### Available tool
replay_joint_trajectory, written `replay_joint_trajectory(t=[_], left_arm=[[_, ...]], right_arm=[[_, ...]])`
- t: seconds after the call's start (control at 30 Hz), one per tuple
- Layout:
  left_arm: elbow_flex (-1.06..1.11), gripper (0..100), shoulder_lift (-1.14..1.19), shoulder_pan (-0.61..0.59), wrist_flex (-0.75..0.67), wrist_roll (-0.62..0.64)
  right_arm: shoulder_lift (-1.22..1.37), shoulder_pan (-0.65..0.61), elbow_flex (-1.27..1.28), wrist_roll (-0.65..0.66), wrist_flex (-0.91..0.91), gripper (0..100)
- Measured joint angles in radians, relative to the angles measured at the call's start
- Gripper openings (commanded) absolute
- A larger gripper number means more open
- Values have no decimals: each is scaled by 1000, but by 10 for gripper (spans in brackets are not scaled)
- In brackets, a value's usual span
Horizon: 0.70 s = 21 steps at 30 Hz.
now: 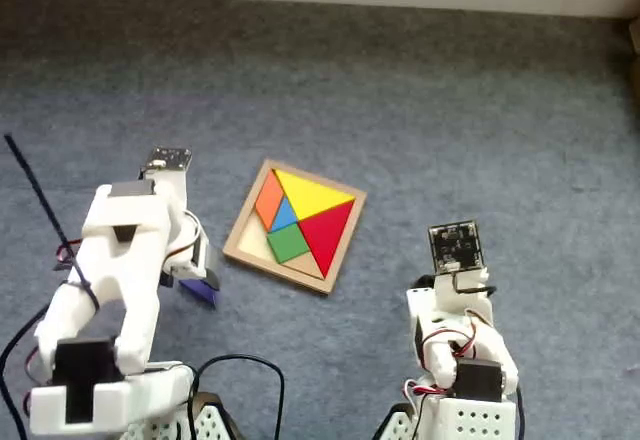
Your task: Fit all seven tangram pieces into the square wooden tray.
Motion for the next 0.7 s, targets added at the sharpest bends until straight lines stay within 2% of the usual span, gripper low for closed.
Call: replay_joint_trajectory(t=[0.33, 0.5, 0.7], left_arm=[[-28, 251, 74, 0, -61, 35], [-28, 181, 74, 46, -61, 41], [-28, 224, 74, 57, -61, 44]], right_arm=[[0, 0, 0, 0, 0, 6], [0, 0, 0, 0, 0, 6], [0, 0, 0, 0, 0, 6]])
